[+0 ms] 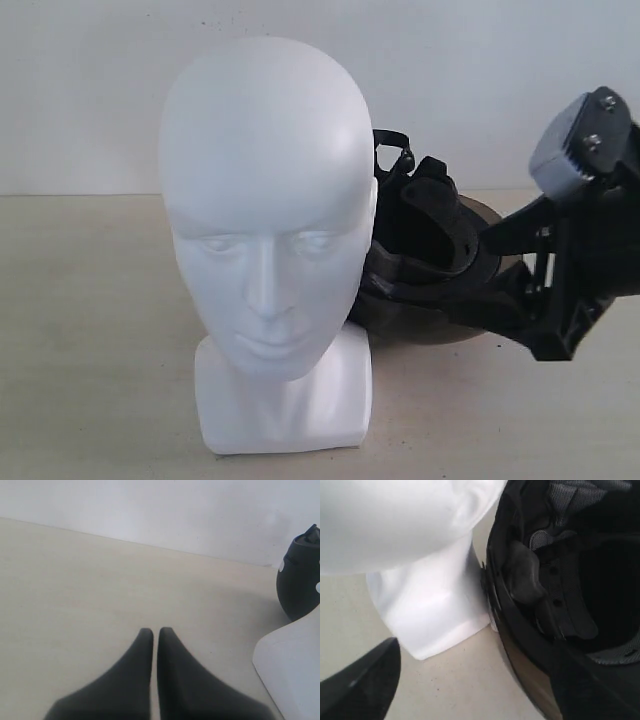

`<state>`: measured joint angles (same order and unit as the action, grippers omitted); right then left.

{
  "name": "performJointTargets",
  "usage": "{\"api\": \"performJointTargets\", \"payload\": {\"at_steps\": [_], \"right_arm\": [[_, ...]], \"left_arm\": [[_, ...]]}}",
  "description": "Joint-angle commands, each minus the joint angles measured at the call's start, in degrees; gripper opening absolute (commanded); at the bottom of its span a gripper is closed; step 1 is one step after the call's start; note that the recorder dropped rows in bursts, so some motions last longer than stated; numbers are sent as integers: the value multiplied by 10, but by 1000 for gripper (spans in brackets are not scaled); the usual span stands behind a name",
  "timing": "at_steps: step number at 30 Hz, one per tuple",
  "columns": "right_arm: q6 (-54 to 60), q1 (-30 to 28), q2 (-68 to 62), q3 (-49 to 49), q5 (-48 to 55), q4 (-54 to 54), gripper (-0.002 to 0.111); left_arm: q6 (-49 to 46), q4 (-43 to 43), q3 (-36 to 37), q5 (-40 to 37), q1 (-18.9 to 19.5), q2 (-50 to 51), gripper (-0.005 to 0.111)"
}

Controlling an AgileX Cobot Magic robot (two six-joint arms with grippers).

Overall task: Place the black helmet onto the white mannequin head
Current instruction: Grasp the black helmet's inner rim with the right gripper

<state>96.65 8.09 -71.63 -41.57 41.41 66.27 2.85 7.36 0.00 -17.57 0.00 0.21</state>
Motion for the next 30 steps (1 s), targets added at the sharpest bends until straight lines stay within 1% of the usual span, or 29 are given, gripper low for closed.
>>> {"api": "performJointTargets", "payload": {"at_steps": [1, 3, 10, 19, 26, 30], "right_arm": [[80, 34, -56, -7, -111, 35, 79], [90, 46, -74, -16, -130, 35, 80], [93, 97, -131, -73, -144, 33, 80], [107, 99, -168, -105, -140, 28, 80], [138, 114, -198, -105, -142, 23, 80], [157, 114, -210, -105, -155, 50, 80]], "left_arm": [[5, -3, 0, 0, -3, -2, 4], [5, -3, 0, 0, -3, -2, 4], [5, -3, 0, 0, -3, -2, 4], [5, -3, 0, 0, -3, -2, 4], [5, -3, 0, 0, -3, -2, 4], [5, -3, 0, 0, -3, -2, 4]]}}
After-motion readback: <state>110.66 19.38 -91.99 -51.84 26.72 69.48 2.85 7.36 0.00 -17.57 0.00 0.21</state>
